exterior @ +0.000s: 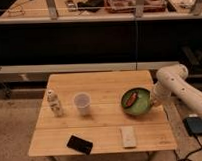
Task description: Drag the ceramic bowl in a circle
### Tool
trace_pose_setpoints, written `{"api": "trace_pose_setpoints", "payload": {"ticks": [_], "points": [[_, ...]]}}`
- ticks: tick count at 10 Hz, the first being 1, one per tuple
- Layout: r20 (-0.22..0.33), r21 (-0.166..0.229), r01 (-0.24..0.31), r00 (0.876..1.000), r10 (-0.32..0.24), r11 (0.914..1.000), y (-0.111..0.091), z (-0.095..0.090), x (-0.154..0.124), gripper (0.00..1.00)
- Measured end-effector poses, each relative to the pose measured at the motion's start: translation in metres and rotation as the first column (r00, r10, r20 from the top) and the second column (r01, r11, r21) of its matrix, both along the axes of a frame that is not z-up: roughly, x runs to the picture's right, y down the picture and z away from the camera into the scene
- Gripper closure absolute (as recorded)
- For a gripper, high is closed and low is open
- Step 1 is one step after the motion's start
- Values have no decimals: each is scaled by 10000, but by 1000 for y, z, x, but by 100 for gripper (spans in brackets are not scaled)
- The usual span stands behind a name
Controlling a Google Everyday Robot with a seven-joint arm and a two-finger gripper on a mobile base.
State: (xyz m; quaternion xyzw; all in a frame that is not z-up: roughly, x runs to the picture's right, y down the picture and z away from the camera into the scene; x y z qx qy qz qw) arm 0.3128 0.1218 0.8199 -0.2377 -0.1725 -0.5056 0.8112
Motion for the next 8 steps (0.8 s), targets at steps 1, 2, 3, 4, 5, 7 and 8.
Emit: {"api": "trace_pose_setpoints", "payload": {"ticks": [1,2,3,4,5,7,8], "points": [[153,173,171,9997,-173,9997,0,-3,-9,100],[453,332,469,9978,-484,9983,2,-6,-27,100],[689,420,682,9951,-710,9968,4,-8,-42,100],[1049,455,976,9892,-1019,9942,10,-9,-63,100],[1553,504,1386,9772,-1448,9891,16,-11,-93,100],[2124,572,1749,9599,-1831,9829,20,-12,-128,100],[2295,625,1756,9555,-1853,9825,17,-11,-139,100]]}}
